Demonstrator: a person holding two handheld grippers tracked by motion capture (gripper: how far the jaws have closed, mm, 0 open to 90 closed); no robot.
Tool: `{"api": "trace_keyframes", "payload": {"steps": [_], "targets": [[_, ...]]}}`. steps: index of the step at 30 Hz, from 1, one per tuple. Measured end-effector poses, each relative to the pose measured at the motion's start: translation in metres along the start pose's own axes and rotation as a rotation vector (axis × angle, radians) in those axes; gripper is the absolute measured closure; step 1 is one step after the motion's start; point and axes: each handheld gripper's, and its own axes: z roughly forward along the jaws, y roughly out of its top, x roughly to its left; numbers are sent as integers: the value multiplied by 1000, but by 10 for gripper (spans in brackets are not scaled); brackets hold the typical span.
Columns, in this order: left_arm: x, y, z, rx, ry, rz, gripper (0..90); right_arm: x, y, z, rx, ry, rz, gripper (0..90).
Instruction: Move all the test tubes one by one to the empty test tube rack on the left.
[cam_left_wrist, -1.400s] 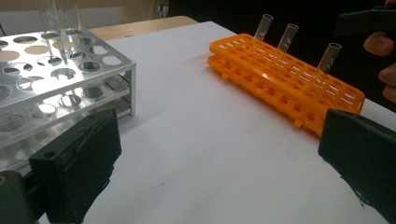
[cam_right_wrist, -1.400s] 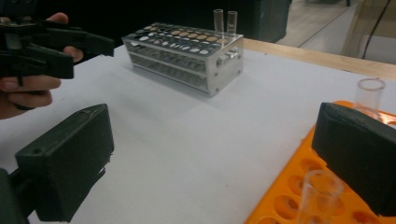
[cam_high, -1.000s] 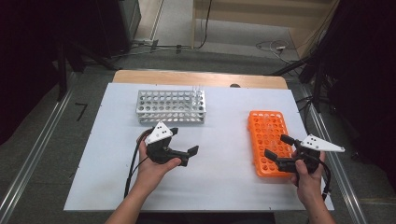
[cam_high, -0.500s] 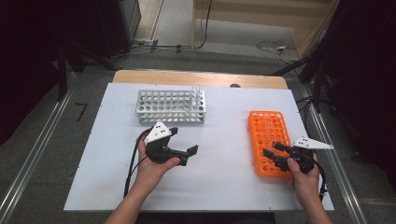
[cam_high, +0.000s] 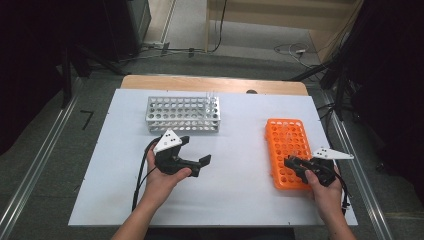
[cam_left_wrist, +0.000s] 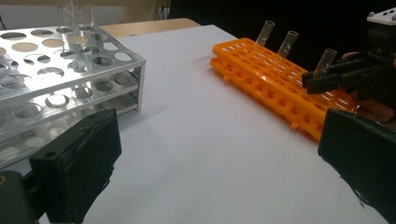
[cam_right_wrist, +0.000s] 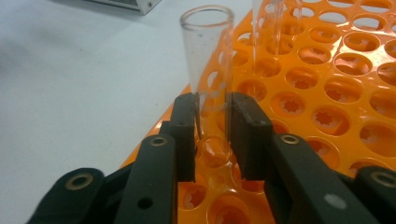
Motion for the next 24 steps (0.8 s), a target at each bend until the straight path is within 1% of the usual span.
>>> {"api": "trace_keyframes", "payload": {"steps": [4, 7, 9, 16, 20, 24], "targets": [[0, 0, 0, 1, 3, 1, 0, 0, 0, 0, 3, -9, -1, 725], [0, 0, 0, 1, 5, 4, 0, 0, 1, -1, 12, -8, -10, 729], [-1, 0, 0, 1, 4, 7, 0, 0, 2, -2, 9, -3, -9, 729], [-3, 2, -1, -3, 6, 17, 0, 4, 9, -11, -29, -20, -9, 730], [-4, 3, -2, -5, 5, 19, 0, 8, 13, -15, -48, -40, -16, 730], [-5, 4, -1, -5, 4, 23, 0, 12, 18, -21, -78, -45, -14, 730]]}}
